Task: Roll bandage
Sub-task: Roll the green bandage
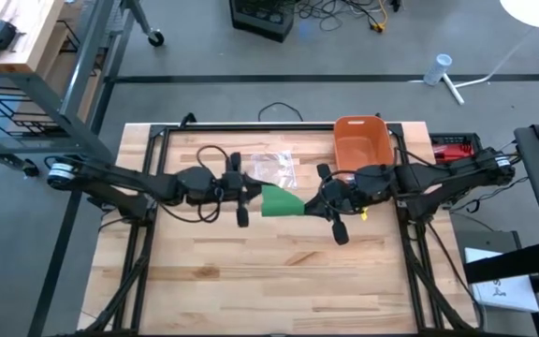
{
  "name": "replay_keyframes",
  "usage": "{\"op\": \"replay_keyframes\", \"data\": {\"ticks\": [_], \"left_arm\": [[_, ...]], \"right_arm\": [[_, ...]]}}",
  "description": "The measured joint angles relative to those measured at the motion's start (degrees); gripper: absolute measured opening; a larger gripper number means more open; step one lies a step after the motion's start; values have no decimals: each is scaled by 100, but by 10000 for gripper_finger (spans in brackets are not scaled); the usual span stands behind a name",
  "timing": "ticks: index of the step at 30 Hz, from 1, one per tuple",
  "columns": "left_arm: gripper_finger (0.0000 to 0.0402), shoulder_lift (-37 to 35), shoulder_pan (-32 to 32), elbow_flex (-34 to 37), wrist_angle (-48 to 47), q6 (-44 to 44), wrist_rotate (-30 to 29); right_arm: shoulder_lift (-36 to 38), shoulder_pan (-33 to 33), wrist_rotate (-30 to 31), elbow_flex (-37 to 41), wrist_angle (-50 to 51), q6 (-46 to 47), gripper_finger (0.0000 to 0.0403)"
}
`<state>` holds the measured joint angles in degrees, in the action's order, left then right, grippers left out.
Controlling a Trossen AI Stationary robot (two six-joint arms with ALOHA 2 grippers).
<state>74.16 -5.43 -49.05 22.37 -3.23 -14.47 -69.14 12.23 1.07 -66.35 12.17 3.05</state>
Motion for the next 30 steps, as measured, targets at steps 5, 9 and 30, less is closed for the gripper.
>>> {"op": "replay_keyframes", "data": {"ticks": [5,9,30], "left_arm": [[3,-429,0,2,-297,-335,-405],[1,-586,2,2,-337,-624,-729],[0,-892,560,-54,-194,-854,-711]], "right_arm": [[1,46,-127,0,15,-2,0],[-60,61,-446,0,11,20,0],[-491,118,-989,0,-351,148,0]]}}
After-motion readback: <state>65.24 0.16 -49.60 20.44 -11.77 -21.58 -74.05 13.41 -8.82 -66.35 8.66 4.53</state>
